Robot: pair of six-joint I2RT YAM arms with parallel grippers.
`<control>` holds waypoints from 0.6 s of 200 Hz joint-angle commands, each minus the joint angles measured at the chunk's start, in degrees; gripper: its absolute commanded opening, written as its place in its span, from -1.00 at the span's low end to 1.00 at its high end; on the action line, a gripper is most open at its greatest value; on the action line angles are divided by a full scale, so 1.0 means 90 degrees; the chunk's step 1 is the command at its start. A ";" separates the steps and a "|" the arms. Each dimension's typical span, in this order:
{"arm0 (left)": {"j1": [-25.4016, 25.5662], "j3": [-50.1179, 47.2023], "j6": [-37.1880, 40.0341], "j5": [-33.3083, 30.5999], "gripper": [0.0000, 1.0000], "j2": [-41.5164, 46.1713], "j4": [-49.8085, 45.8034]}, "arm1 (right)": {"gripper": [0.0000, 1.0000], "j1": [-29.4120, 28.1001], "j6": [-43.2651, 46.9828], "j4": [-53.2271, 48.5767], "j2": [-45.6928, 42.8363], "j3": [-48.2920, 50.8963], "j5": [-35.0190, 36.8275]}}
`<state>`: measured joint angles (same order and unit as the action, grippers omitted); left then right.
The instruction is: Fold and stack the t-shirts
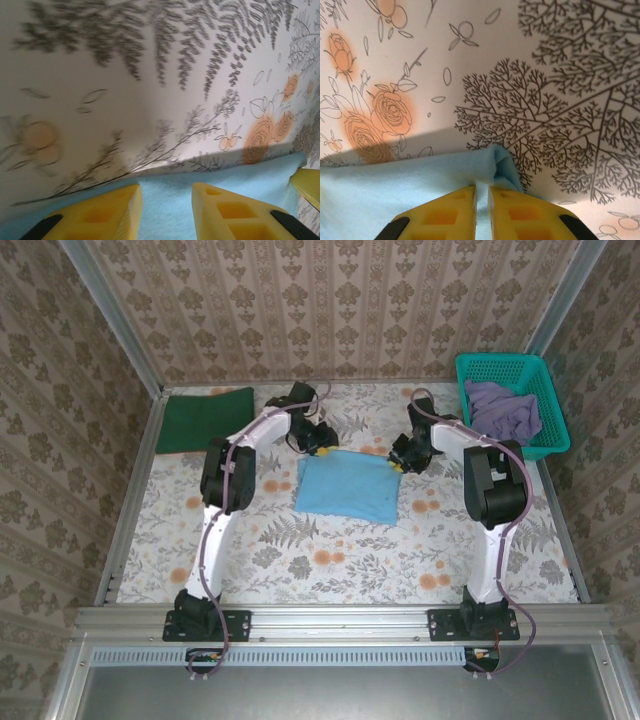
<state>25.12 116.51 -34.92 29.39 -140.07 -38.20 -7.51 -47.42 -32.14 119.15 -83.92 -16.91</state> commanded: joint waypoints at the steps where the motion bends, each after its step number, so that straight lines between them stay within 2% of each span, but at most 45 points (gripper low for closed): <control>1: -0.0380 -0.0446 -0.0087 -0.0727 -0.31 0.0151 -0.0153 | -0.61 0.0063 0.0196 -0.0386 0.0188 -0.0202 0.0117; 24: -0.0448 -0.0454 0.0070 -0.0672 -0.25 0.0427 -0.0253 | -0.51 0.0053 0.0154 -0.0363 -0.0002 -0.0299 -0.0087; 46: -0.0468 -0.0529 0.0238 -0.0744 -0.06 0.1005 -0.0399 | -0.33 0.0043 0.0093 -0.0317 -0.0665 -0.0091 -0.0228; 63: -0.0425 -0.0832 0.0300 -0.0726 0.09 0.1595 -0.0367 | -0.31 -0.0036 -0.0087 -0.0001 -0.1318 0.0445 -0.0388; 81: -0.0284 -0.1211 0.0416 -0.0490 0.13 0.2140 -0.0382 | -0.33 -0.0273 -0.0206 0.0357 -0.1933 0.1039 -0.0587; 98: -0.0059 -0.1527 0.0566 0.0189 0.02 0.2387 -0.0344 | -0.42 -0.0660 -0.0384 0.0619 -0.2240 0.1481 -0.0802; 112: 0.0077 -0.1649 0.0646 0.1008 -0.29 0.2331 -0.0360 | -0.50 -0.0971 -0.0582 0.0840 -0.2241 0.1703 -0.0952; 120: 0.0362 -0.1711 0.0680 0.1338 -0.43 0.2262 -0.0380 | -0.56 -0.1158 -0.0668 0.0930 -0.2190 0.1757 -0.0954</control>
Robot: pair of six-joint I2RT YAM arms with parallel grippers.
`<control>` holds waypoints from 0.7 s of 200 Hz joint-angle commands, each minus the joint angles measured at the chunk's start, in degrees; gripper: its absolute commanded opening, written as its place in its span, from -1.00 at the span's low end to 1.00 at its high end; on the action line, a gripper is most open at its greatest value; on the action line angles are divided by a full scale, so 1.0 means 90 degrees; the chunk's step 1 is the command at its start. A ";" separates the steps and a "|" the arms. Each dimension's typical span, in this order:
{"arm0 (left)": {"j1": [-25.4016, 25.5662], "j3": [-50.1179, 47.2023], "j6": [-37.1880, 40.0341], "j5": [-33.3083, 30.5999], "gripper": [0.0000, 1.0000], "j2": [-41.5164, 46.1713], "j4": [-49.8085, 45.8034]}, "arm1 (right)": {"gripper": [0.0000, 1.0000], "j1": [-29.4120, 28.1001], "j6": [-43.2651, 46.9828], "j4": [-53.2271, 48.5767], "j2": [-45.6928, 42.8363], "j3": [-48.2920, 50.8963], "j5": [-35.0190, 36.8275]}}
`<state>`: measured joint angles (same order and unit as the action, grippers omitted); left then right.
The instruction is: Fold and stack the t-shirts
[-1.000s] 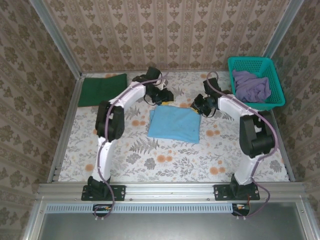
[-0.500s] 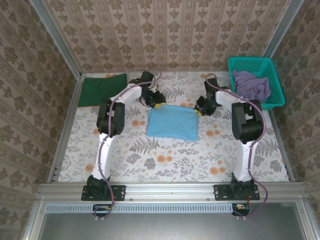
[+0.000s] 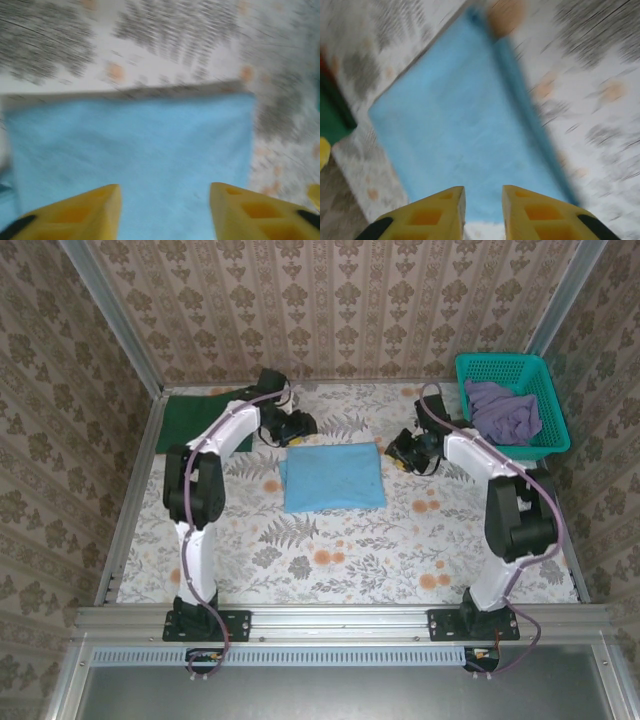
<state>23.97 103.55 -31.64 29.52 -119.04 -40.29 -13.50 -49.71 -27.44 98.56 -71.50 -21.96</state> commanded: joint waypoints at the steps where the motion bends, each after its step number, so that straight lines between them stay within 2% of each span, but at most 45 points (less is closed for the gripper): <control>1: 0.0520 -0.0278 0.0319 0.1361 -0.44 -0.0084 -0.0150 | -0.56 -0.0512 -0.0423 0.0425 0.0105 0.0387 -0.0393; 18: 0.0809 -0.0431 0.0335 0.1764 -0.56 -0.0253 -0.0104 | -0.66 -0.0810 -0.0676 0.0754 0.0302 0.0524 -0.0421; 47: 0.1055 -0.0934 -0.0234 0.2362 -0.62 -0.0622 0.0597 | -0.75 -0.1031 -0.1199 0.1381 0.0780 0.0808 -0.0527; 62: 0.1085 -0.1235 -0.0371 0.2245 -0.63 -0.0709 0.0786 | -0.77 -0.1068 -0.1345 0.1579 0.1030 0.0883 -0.0565; 89: 0.1058 -0.1764 -0.0105 0.1707 -0.66 -0.0721 0.0575 | -0.79 -0.1050 -0.1396 0.1606 0.1334 0.0978 -0.0527; 120: 0.0952 -0.2708 -0.0031 0.1392 -0.65 -0.0400 0.0805 | -0.81 -0.1033 -0.1245 0.1430 0.1415 0.1221 -0.0419; 140: 0.0931 -0.3194 0.0305 0.1068 -0.63 -0.0054 0.0779 | -0.82 -0.0986 -0.1198 0.1402 0.1344 0.1517 -0.0329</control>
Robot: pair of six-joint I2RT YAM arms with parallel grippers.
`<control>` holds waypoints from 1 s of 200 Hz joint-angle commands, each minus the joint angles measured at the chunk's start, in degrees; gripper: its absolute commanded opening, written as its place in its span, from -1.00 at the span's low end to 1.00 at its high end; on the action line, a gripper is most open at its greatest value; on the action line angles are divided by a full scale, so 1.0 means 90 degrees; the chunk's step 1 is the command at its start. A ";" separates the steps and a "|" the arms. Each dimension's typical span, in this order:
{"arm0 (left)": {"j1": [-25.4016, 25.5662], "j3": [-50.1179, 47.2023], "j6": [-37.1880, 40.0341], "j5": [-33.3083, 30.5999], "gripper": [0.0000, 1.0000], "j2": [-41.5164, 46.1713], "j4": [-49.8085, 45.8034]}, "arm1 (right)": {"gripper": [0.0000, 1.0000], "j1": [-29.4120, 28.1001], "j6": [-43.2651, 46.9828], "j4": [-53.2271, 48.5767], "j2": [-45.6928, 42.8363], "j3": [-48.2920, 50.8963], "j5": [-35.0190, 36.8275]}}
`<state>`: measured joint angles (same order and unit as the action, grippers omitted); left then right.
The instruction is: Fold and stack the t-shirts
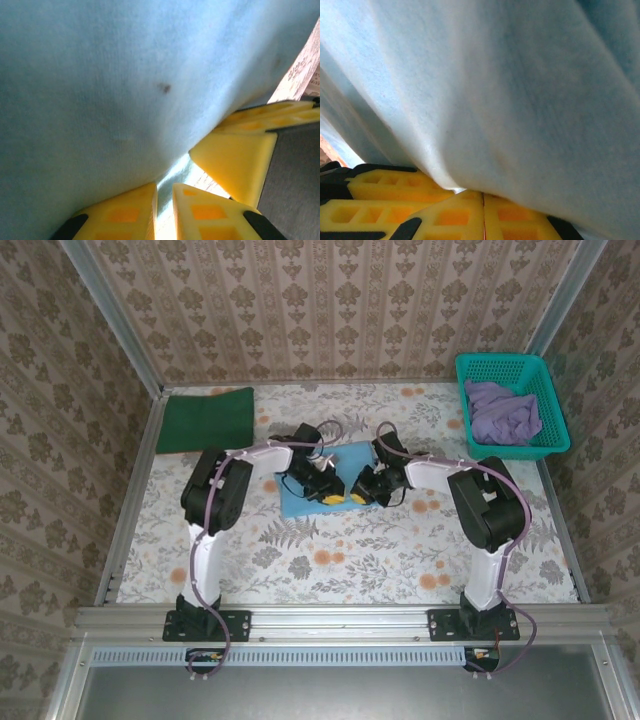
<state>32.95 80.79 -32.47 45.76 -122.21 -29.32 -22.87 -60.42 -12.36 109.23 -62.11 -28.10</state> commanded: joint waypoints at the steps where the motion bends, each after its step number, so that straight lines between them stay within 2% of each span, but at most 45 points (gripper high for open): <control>1: -0.0067 -0.0686 0.0430 -0.0752 -0.63 0.0317 -0.0442 | -0.82 0.0063 -0.0011 -0.0275 0.0154 0.0489 0.0356; 36: -0.0038 -0.1346 0.1450 -0.1836 -0.58 0.0895 -0.0945 | -0.82 0.0201 -0.0031 -0.0167 -0.0060 0.0988 0.0424; 51: -0.0143 -0.1730 0.1581 -0.2033 -0.46 0.1212 -0.0884 | -0.82 0.0252 -0.0034 -0.0160 -0.0148 0.1129 0.0443; 95: -0.0715 -0.2493 0.1406 -0.2463 -0.23 0.2173 -0.0730 | -0.78 0.0292 0.0022 -0.0118 -0.0358 0.1324 0.0399; 110: -0.1214 -0.2635 0.1151 -0.2432 -0.12 0.2580 -0.0644 | -0.74 0.0291 0.0068 -0.0141 -0.0433 0.1334 0.0358; 131: -0.1636 -0.2564 0.0794 -0.2273 0.09 0.3111 -0.0600 | -0.59 0.0286 0.0147 -0.0160 -0.0656 0.1317 0.0292; 143: -0.1822 -0.2436 0.0661 -0.2182 0.22 0.3312 -0.0566 | -0.43 0.0285 0.0194 -0.0160 -0.0802 0.1294 0.0253; 158: -0.1963 -0.2174 0.0576 -0.2047 0.36 0.3230 -0.0560 | -0.25 0.0277 0.0290 -0.0134 -0.0915 0.1202 0.0131; 184: -0.2011 -0.1533 0.0674 -0.1652 0.37 0.2522 -0.0691 | -0.08 0.0275 0.0527 -0.0354 -0.1003 0.0932 0.0019; 200: -0.1974 -0.1279 0.0736 -0.1832 0.36 0.2116 -0.0853 | -0.04 0.0267 0.0641 -0.0450 -0.1011 0.0804 -0.0034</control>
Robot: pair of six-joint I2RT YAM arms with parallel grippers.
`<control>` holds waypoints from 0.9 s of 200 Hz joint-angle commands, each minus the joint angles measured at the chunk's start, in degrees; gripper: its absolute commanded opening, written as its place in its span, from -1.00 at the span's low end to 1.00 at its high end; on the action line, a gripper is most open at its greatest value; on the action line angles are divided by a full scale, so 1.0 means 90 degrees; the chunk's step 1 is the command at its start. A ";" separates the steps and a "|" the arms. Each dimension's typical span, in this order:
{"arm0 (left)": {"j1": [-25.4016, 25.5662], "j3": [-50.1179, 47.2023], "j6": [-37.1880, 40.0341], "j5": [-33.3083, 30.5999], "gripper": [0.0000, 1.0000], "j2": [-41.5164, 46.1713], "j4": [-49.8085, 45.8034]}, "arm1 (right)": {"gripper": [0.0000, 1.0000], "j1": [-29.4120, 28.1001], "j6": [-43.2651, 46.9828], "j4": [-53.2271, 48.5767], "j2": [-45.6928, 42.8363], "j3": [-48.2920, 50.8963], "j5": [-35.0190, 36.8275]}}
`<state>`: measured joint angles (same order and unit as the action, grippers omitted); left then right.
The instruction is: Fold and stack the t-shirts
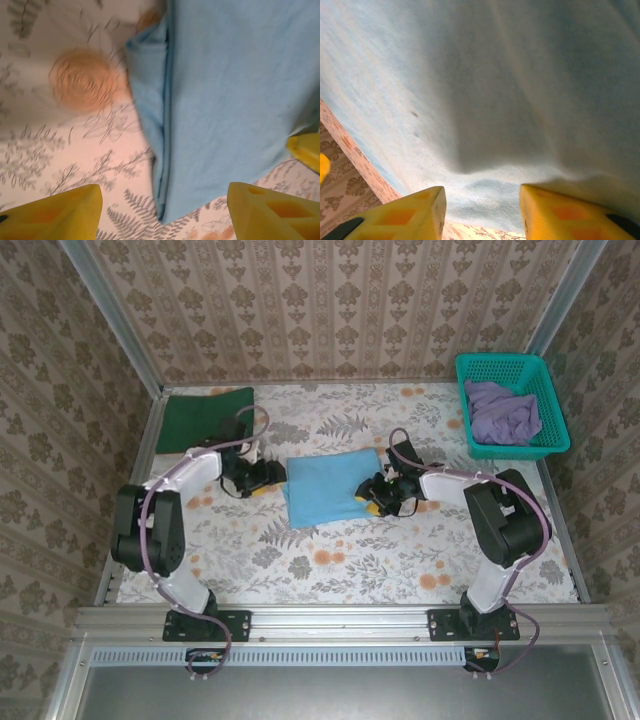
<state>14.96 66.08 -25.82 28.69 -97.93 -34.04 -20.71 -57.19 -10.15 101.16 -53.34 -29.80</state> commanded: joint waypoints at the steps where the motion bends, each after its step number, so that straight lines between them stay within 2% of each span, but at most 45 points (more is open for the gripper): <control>1: 0.0026 0.0369 0.0008 0.0045 0.36 -0.0602 -0.0339 | -0.03 0.0031 0.0286 -0.0702 -0.0116 -0.0178 0.0156; 92: 0.0485 0.1582 0.0027 -0.0385 0.38 -0.2006 -0.0714 | 0.00 0.0010 0.0421 -0.0755 -0.0009 -0.0431 -0.0156; 127: 0.0602 0.2000 -0.0021 -0.0413 0.28 -0.2350 -0.0747 | 0.00 0.0004 0.0389 -0.0663 0.0058 -0.0402 -0.0175; 144: 0.0662 0.2272 -0.0040 -0.0561 0.13 -0.2573 -0.0824 | 0.00 0.0002 0.0359 -0.0637 0.0086 -0.0398 -0.0185; 180: 0.0814 0.2865 -0.0044 -0.0798 0.04 -0.3010 -0.0912 | 0.00 -0.0004 0.0368 -0.0675 0.0116 -0.0430 -0.0215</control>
<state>20.56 88.29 -26.22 23.44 -120.99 -44.97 -20.62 -54.15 -15.03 101.32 -55.94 -30.50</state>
